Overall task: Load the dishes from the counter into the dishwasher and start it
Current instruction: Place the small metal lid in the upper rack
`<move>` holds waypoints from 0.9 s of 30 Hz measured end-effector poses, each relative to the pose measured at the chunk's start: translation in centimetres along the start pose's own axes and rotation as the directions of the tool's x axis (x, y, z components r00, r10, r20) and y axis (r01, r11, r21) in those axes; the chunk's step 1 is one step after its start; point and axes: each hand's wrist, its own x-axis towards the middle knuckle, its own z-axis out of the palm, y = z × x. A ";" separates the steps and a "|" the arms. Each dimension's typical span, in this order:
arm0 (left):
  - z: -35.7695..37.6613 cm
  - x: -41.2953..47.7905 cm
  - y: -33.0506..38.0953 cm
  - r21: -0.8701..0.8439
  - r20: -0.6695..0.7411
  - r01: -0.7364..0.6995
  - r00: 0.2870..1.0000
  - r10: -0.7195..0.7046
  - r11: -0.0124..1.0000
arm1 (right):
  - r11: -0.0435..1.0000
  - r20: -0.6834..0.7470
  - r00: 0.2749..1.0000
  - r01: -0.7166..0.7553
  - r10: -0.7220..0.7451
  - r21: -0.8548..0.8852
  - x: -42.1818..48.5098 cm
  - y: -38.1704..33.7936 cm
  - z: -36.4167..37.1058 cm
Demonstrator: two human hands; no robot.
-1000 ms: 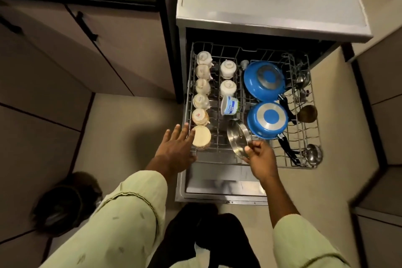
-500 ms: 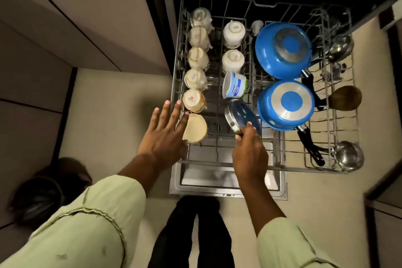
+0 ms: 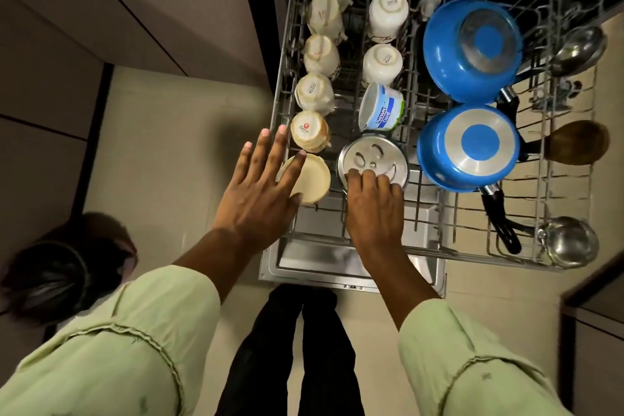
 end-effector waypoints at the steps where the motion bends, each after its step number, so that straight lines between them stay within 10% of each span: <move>1: 0.1 0.0 0.0 0.001 0.000 0.003 1.000 -0.003 1.000 | 1.000 0.031 0.999 -0.017 0.016 0.002 0.2 0.0 0.0; 27: 0.3 0.1 0.0 -0.016 -0.025 0.004 1.000 -0.005 1.000 | 0.978 0.160 0.981 -0.131 0.105 0.160 2.0 1.7 1.1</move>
